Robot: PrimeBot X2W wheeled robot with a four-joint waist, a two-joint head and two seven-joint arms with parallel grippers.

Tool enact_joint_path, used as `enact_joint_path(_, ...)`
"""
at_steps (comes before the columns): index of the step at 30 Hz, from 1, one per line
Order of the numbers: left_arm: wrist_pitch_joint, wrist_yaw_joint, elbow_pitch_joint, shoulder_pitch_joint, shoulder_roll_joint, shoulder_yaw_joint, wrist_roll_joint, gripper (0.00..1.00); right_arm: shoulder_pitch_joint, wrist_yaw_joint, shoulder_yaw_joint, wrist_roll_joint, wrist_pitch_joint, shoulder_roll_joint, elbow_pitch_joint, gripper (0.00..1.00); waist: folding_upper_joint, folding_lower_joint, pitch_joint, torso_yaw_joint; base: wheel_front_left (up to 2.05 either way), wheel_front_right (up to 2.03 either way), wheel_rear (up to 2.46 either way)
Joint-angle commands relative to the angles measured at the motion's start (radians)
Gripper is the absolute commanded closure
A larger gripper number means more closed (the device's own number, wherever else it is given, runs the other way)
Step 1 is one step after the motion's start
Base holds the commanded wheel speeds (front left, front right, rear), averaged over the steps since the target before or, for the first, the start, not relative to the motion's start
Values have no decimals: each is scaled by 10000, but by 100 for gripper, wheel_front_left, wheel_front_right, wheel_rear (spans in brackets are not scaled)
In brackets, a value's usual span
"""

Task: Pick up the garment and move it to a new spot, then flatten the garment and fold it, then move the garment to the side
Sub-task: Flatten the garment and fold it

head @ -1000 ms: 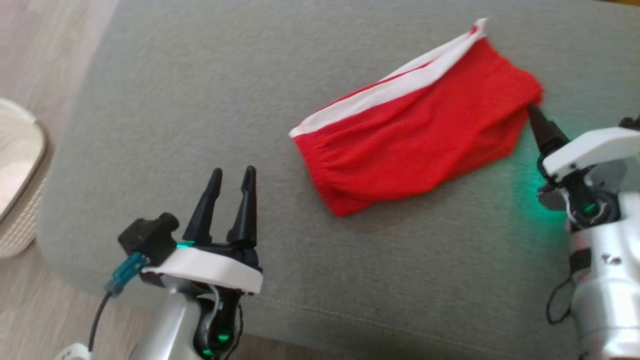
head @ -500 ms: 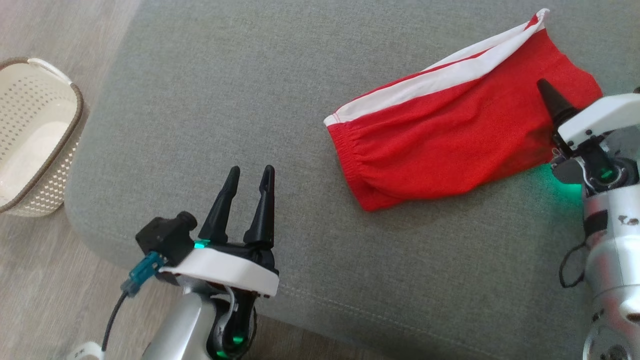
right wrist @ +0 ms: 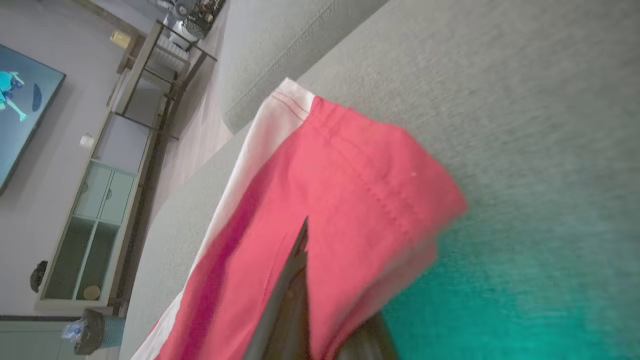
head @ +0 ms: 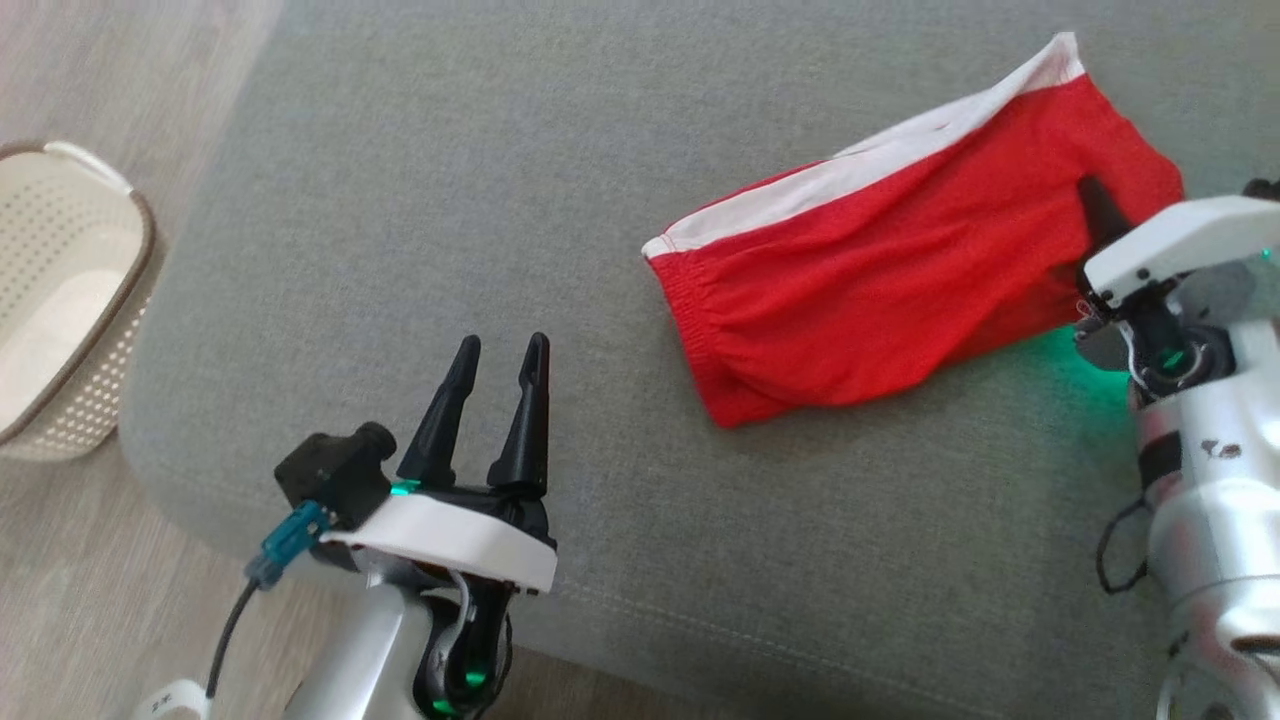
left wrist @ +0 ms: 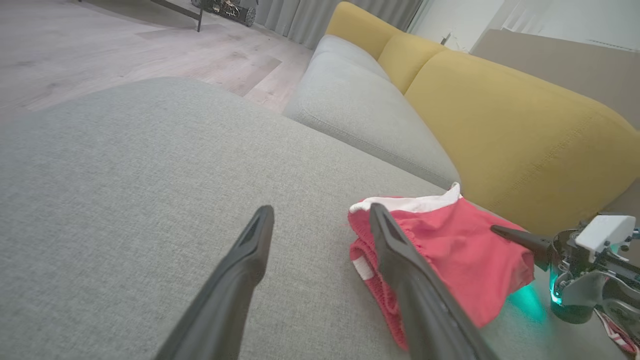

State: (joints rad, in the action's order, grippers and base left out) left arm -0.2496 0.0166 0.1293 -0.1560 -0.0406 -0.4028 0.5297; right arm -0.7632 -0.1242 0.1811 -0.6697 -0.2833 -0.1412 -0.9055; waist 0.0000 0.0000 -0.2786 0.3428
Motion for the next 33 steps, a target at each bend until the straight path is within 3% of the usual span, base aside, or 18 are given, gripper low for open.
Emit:
enact_joint_path(1,-122,-43,-254,-232,-97,341,-17,0,58,-65,-252,-64,478,53,423,100,0,0,184,-198,0,0,0)
enact_joint_path(9,-122,-116,-137,-84,-97,543,-188,0,829,-65,70,-336,2070,215,566,100,0,0,629,-934,0,0,0)
enact_joint_path(22,-122,-154,-72,61,-97,608,-231,0,1970,-65,1139,572,3167,653,492,100,0,0,932,-1594,0,0,0)
enact_joint_path(28,-122,-193,38,33,-97,561,-244,0,1852,-65,753,1329,3645,761,946,100,0,0,1089,-1567,0,0,0)
enact_joint_path(33,-122,-189,68,108,-97,573,-273,0,1968,-65,-58,1198,3967,862,1737,100,0,0,1320,-1405,0,0,0)
